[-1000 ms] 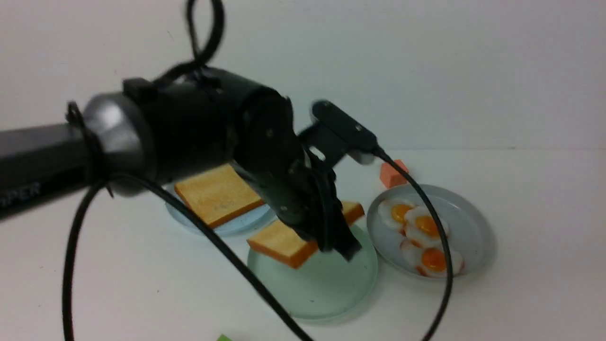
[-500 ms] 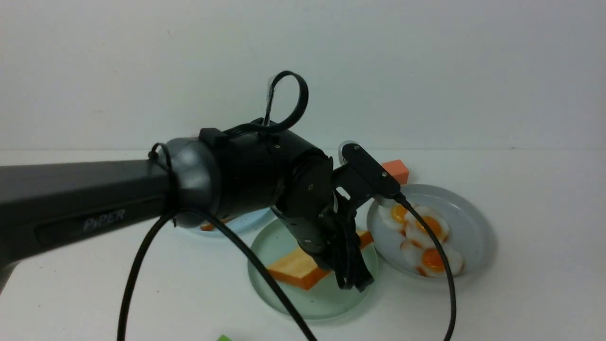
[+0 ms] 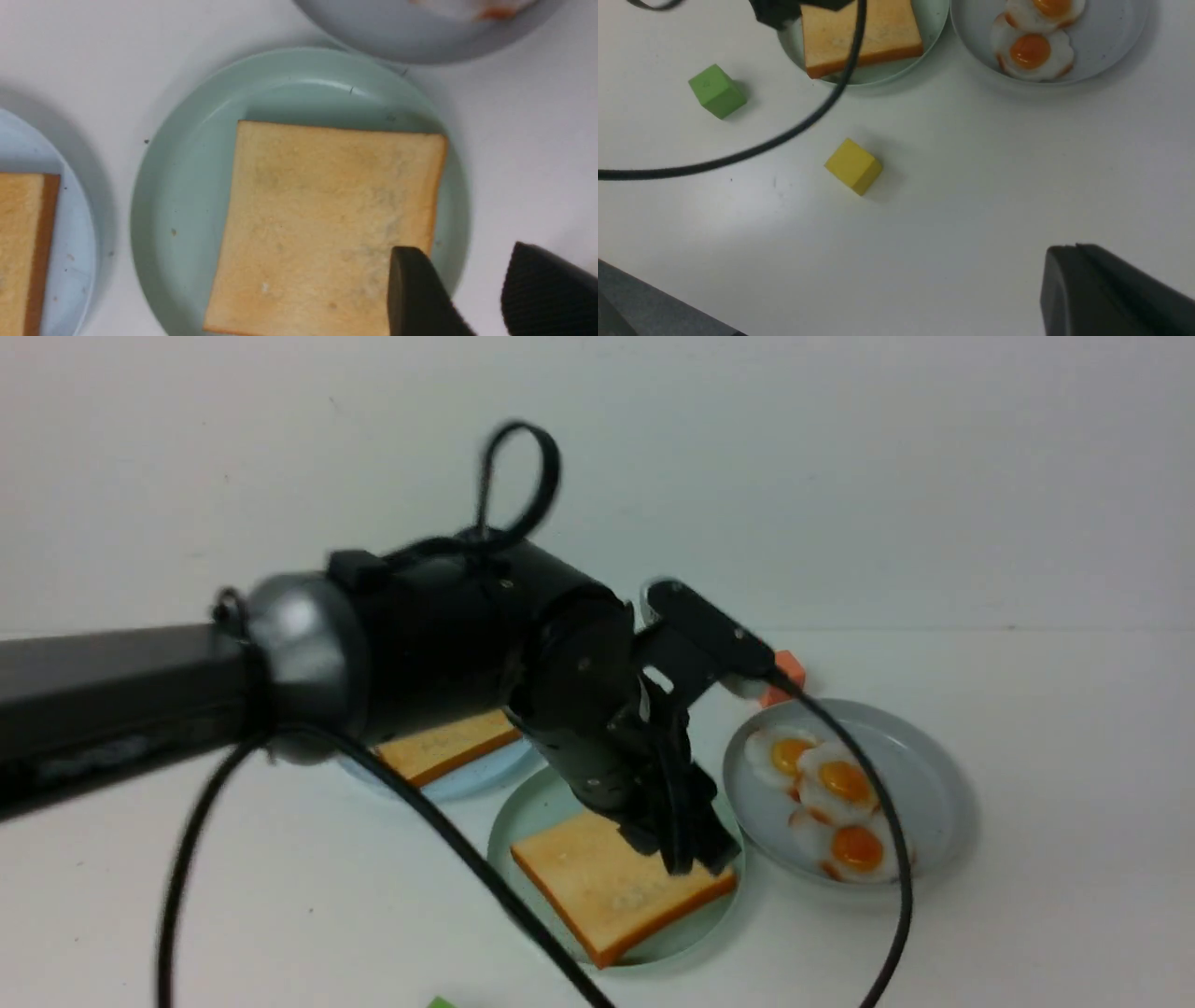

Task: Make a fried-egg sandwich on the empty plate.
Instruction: Use the right arm to grab a fried egg

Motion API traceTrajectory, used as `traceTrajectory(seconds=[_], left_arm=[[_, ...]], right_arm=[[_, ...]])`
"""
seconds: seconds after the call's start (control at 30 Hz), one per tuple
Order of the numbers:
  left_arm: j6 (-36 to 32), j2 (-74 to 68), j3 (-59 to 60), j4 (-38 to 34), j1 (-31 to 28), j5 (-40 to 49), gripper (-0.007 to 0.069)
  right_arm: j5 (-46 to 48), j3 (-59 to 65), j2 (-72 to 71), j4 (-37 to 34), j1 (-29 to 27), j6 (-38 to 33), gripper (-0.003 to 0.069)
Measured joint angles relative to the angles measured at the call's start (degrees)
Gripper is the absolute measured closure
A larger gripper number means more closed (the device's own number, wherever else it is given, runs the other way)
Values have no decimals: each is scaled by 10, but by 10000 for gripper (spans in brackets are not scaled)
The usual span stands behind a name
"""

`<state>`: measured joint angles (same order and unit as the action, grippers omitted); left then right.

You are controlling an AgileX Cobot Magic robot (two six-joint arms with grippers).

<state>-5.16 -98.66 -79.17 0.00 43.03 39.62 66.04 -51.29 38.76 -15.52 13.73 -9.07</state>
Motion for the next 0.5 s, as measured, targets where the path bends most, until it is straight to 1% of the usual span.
traceTrajectory(seconds=[0.03,0.07,0.1,0.13,0.17,0.33,0.4,0.43,0.47,0.5], left_arm=[[2,6,0,-4,0,2,395],[10,36,0,-12,0,9,443],[18,88,1,-22,0,28,560],[19,130,4,-25,0,34,618],[20,158,12,-27,0,35,638],[24,315,99,-42,0,34,638],[24,391,165,-49,0,29,638],[24,405,172,-49,0,28,638],[24,461,231,-53,0,14,638],[24,468,231,-54,0,13,638]], right_arm=[[0,0,2,-1,0,0,628],[-11,0,14,-3,0,0,628],[-35,0,48,-7,0,-2,627],[-55,-1,77,-10,0,-8,625],[-67,-1,98,-10,0,-15,623],[-128,-19,230,-14,0,-59,608],[-147,-39,300,-17,0,-78,589],[-150,-41,307,-17,0,-81,587],[-158,-65,366,-17,1,-88,564],[-159,-68,366,-17,1,-89,564]])
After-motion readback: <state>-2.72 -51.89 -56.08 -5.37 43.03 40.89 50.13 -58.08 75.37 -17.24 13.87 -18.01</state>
